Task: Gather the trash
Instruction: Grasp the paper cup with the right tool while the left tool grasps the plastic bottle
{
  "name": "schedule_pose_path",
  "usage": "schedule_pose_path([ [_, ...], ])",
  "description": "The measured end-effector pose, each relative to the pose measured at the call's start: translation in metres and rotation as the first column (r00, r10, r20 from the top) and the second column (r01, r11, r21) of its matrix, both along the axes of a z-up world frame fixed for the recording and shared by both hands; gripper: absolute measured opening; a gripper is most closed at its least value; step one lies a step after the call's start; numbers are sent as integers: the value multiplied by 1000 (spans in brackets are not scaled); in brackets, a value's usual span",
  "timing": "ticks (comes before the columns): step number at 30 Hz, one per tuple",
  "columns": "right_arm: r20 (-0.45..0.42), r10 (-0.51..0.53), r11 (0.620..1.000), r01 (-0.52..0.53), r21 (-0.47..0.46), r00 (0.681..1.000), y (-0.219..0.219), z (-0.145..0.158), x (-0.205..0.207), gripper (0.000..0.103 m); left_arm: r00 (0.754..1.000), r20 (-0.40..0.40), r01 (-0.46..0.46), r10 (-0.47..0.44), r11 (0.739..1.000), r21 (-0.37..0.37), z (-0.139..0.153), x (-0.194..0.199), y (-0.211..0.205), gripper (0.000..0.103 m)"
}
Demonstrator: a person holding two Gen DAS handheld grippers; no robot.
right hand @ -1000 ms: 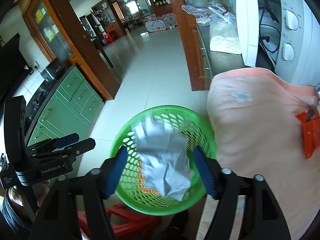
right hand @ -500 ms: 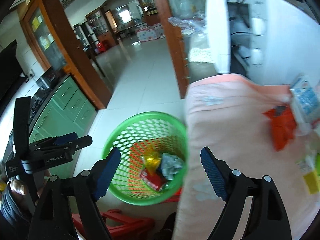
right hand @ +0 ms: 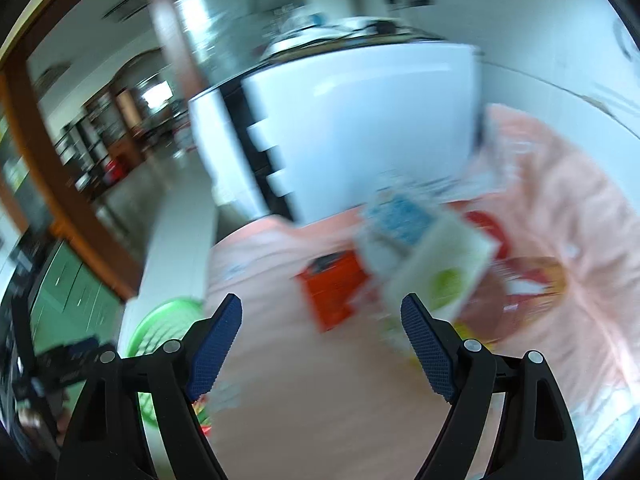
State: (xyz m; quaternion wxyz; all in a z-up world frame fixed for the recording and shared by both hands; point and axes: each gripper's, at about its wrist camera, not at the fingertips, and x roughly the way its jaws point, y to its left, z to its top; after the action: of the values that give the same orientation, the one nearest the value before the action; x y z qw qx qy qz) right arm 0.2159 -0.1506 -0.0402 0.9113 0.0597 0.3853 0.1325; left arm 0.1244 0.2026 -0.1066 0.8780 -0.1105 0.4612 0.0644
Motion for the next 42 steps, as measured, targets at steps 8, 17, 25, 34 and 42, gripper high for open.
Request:
schedule_pose_path([
  [8, -29, -149, 989, 149, -2, 988, -70, -1, 37, 77, 999, -6, 45, -45, 999, 12, 1, 11, -19, 69],
  [17, -124, -142, 988, 147, 35, 982, -84, -28, 78, 67, 997, -8, 82, -82, 996, 19, 2, 27, -38, 69],
  [25, -154, -79, 995, 87, 46, 985, -63, -42, 85, 59, 995, -17, 96, -96, 995, 19, -2, 36, -49, 69],
  [34, -142, -59, 996, 68, 59, 988, -52, -45, 73, 55, 990, -15, 142, -142, 990, 22, 0, 44, -69, 69],
  [42, -80, -51, 998, 54, 42, 996, -69, -19, 40, 55, 965, 9, 264, -264, 965, 15, 5, 63, -119, 69],
])
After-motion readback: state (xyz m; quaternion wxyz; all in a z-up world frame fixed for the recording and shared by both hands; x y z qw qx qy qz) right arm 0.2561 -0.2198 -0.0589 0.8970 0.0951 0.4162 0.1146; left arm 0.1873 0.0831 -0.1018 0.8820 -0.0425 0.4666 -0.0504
